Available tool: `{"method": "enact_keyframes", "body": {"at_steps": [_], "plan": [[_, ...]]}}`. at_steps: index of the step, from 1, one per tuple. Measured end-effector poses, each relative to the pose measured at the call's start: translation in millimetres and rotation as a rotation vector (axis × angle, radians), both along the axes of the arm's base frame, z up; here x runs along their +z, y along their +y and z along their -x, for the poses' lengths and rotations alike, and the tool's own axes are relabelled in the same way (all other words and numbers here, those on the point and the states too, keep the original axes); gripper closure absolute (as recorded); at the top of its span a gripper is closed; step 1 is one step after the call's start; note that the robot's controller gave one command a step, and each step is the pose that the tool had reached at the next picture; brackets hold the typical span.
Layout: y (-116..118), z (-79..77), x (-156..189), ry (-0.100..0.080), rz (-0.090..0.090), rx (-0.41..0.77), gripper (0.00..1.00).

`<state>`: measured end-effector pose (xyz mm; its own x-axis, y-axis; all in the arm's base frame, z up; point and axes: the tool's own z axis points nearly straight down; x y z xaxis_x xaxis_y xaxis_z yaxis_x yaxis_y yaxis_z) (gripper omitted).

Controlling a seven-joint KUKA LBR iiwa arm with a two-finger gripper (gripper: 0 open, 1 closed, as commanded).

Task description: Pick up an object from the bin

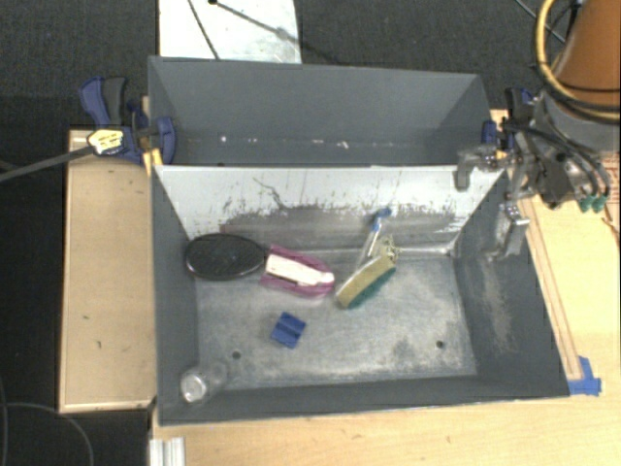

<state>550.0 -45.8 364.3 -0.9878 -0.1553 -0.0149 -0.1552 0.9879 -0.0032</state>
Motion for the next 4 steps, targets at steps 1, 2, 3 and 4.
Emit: {"method": "enact_keyframes", "body": {"at_steps": [1,2,3,4], "plan": [[63.0,50.1,-16.1,0.013,-0.001,0.141,0.0],[94.8,49.4,-24.3,0.015,-0.002,0.06,0.0],[46.1,6.1,-53.2,0.012,0.001,0.119,0.0],[68.8,-15.4,-237.3,0.019,-0.002,0.039,0.0]]}}
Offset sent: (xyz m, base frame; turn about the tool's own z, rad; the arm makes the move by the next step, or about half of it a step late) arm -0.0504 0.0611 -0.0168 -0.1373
